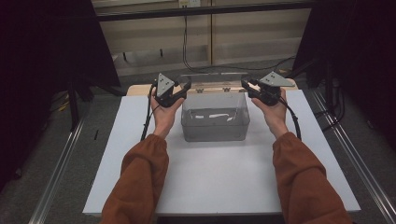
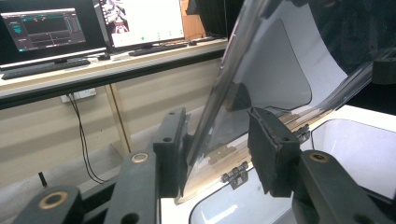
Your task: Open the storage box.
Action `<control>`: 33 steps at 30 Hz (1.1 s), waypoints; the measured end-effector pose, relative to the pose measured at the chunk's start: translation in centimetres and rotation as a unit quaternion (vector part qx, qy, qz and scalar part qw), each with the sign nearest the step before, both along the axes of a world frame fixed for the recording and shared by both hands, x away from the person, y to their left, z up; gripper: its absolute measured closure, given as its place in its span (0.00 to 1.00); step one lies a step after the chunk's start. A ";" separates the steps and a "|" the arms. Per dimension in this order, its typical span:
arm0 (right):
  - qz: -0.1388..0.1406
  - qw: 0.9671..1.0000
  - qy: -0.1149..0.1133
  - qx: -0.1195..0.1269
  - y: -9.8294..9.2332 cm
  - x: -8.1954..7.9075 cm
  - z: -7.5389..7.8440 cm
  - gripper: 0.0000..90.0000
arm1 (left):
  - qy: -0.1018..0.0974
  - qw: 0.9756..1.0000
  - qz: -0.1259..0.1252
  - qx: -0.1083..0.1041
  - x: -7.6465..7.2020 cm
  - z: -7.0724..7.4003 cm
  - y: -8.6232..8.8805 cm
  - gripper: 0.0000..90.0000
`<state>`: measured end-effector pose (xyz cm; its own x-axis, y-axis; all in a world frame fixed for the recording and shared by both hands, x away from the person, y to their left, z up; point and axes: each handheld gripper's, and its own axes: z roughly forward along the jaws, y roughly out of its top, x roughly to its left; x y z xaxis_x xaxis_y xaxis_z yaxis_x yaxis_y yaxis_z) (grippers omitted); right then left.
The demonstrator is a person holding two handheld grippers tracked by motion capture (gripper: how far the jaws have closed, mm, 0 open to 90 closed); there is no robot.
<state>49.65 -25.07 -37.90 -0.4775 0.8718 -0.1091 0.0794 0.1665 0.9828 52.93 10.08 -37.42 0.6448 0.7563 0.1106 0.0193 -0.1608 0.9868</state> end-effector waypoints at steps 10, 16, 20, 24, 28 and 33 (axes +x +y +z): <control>0.000 1.000 0.009 -0.015 0.1 1.0 -0.8 0.74 | 0.000 1.000 0.002 0.001 0.4 0.2 0.0 0.66; 0.001 1.000 0.009 -0.010 0.2 1.8 -0.7 0.69 | -0.001 1.000 0.001 -0.001 0.7 0.2 0.2 0.68; 0.003 1.000 0.015 0.005 0.1 2.2 -1.1 0.67 | -0.002 1.000 0.002 -0.005 0.9 0.1 0.3 0.69; 0.007 1.000 0.022 0.015 0.1 2.7 -1.3 0.69 | 0.001 1.000 0.005 -0.002 1.2 -0.1 0.3 0.71; 0.014 1.000 0.021 0.012 0.5 3.0 -1.3 0.71 | 0.001 1.000 0.008 -0.001 1.5 -0.1 0.4 0.71; 0.013 1.000 0.022 0.016 0.4 3.2 -1.2 0.72 | 0.005 1.000 0.015 0.008 2.1 -0.3 0.7 0.68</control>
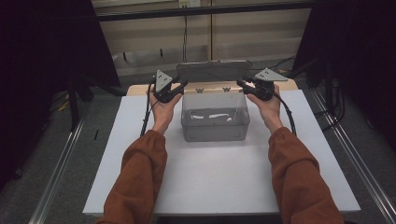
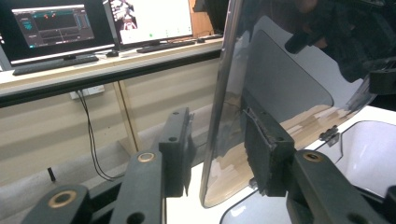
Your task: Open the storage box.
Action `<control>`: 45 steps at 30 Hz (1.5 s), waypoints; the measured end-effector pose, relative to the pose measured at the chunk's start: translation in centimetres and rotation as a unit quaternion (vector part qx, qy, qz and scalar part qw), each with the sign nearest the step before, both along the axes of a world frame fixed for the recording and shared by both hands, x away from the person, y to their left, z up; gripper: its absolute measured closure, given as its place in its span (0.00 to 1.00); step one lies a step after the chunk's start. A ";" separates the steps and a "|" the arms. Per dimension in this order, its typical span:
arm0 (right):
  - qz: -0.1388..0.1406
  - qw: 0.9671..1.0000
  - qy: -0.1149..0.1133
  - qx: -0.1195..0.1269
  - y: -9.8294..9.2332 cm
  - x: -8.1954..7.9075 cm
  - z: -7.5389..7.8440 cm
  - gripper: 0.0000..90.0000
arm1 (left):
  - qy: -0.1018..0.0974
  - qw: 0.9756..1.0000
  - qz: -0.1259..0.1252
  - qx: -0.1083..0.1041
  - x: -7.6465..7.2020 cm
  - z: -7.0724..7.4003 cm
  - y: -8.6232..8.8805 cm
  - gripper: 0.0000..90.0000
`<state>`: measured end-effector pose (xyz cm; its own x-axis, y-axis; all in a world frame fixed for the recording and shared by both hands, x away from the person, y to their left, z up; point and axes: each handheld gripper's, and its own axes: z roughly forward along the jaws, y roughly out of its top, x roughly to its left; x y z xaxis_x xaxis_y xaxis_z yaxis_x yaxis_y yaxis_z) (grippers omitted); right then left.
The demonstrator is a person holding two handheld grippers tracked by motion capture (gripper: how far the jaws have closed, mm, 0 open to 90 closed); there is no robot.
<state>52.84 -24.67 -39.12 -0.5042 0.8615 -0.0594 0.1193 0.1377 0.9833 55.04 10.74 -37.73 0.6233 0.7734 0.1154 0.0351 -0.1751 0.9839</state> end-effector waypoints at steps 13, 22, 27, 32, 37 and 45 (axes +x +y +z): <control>-0.004 1.000 0.001 0.014 -0.1 0.4 -0.1 0.74 | 0.014 1.000 -0.005 0.001 1.1 -0.8 -0.4 0.69; -0.005 1.000 0.004 0.021 -0.2 0.7 -0.2 0.75 | 0.028 1.000 -0.012 -0.009 1.6 -1.6 -0.8 0.74; -0.006 1.000 0.011 0.017 -0.2 1.0 -0.6 0.74 | 0.033 0.999 -0.014 -0.006 1.8 -1.6 -0.7 0.73; -0.010 1.000 0.019 0.021 -0.2 1.3 -1.2 0.73 | 0.047 0.999 -0.014 0.006 2.0 -1.6 -0.7 0.74; -0.010 0.999 0.024 0.025 -0.2 1.4 -1.2 0.74 | 0.068 0.998 -0.010 -0.001 2.2 -1.8 -0.7 0.74; -0.015 0.999 0.035 0.027 -0.1 1.6 -1.1 0.74 | 0.093 0.996 -0.011 -0.011 2.6 -1.7 -0.7 0.74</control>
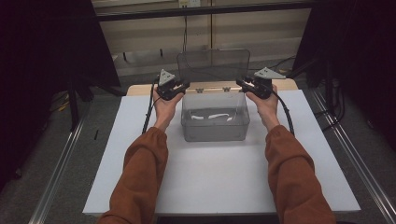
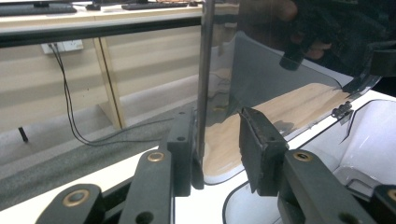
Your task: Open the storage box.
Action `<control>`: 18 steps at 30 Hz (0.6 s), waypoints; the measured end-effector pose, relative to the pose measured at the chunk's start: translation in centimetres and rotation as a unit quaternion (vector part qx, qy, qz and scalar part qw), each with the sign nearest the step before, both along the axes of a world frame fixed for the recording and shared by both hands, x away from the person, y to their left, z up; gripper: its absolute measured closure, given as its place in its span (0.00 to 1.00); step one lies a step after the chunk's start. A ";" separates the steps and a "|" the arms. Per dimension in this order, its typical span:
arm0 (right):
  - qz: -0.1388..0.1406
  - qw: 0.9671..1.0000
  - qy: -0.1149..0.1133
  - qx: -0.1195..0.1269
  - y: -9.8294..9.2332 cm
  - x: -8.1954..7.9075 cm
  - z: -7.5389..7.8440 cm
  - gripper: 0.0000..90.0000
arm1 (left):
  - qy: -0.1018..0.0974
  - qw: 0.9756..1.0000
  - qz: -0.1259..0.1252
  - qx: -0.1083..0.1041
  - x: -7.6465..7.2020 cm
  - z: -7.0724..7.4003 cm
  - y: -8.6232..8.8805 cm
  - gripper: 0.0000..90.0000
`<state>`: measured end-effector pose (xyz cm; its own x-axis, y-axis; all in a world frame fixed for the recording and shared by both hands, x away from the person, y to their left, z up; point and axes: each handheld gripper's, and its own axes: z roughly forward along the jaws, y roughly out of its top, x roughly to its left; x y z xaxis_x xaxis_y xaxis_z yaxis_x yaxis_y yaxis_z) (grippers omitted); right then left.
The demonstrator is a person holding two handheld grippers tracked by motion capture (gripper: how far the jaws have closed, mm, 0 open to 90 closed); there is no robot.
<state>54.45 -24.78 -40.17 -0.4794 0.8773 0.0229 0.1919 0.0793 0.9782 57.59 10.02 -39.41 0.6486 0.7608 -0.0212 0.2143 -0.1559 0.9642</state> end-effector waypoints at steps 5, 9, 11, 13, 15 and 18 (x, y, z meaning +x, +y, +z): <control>-0.002 1.000 0.007 0.003 0.1 0.2 0.1 0.73 | 0.006 1.000 -0.004 0.012 0.3 0.2 0.1 0.74; 0.000 1.000 0.010 0.006 0.0 0.3 0.1 0.74 | 0.015 1.000 -0.005 0.012 0.5 0.1 0.1 0.74; -0.002 1.000 0.012 0.007 0.0 0.4 0.1 0.74 | 0.018 1.000 -0.005 0.015 0.6 0.1 0.0 0.74; -0.002 1.000 0.013 0.004 0.0 0.4 0.0 0.74 | 0.017 1.000 -0.008 0.024 0.7 0.1 0.1 0.74; -0.002 1.000 0.016 0.006 0.0 0.5 0.0 0.74 | 0.019 1.000 -0.010 0.020 0.8 0.1 0.1 0.74; -0.003 1.000 0.023 0.007 0.0 0.6 -0.1 0.74 | 0.025 0.999 -0.010 0.020 0.8 -0.1 0.0 0.74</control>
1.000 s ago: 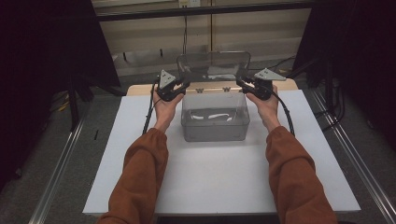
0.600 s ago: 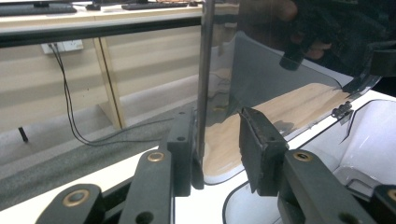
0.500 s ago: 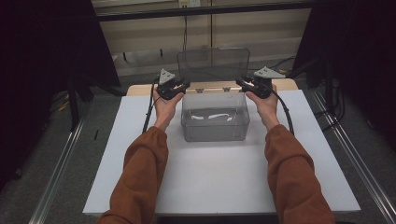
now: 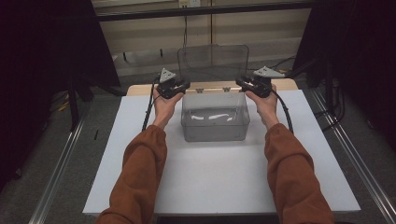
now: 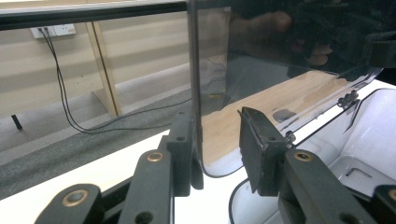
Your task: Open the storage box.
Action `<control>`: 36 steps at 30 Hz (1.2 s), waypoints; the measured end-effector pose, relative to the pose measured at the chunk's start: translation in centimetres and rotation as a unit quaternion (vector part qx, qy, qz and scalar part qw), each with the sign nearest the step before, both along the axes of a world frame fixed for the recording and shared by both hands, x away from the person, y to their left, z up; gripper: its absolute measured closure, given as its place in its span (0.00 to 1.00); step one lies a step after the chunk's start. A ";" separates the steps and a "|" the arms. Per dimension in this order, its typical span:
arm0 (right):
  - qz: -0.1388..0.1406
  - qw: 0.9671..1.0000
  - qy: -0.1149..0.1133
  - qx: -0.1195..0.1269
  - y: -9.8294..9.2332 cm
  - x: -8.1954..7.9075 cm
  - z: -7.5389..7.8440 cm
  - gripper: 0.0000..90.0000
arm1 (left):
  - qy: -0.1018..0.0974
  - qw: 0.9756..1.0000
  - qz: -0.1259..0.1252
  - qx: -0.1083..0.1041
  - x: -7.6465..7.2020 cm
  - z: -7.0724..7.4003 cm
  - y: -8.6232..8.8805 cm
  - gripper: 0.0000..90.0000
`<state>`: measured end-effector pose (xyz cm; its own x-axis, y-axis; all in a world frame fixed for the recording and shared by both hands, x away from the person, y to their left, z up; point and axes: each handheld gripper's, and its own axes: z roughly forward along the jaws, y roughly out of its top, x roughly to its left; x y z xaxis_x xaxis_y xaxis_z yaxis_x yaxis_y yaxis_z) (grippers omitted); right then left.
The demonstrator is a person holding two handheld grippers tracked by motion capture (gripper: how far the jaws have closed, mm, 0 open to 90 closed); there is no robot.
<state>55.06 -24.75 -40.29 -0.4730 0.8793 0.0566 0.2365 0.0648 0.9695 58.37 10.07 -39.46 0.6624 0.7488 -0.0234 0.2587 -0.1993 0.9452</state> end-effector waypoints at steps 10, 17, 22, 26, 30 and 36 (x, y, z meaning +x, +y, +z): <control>-0.001 1.000 0.017 0.005 0.0 0.5 0.1 0.75 | 0.011 1.000 0.006 -0.005 0.5 -0.1 0.0 0.77; -0.005 0.999 0.039 0.012 0.0 0.8 0.4 0.75 | 0.018 1.000 0.010 -0.007 0.7 -0.1 -0.1 0.77; -0.009 0.999 0.050 0.015 0.1 1.0 0.5 0.75 | 0.022 1.000 0.010 -0.001 0.8 0.0 -0.2 0.75; -0.011 0.998 0.056 0.014 0.1 1.2 0.6 0.75 | 0.024 1.000 0.011 0.004 0.9 0.0 -0.2 0.74; -0.015 0.998 0.066 0.015 0.2 1.4 0.7 0.73 | 0.031 0.999 0.011 0.002 1.0 0.0 -0.3 0.74; -0.019 0.997 0.074 0.013 0.4 1.5 0.8 0.72 | 0.041 0.999 0.016 -0.003 1.1 0.1 -0.4 0.73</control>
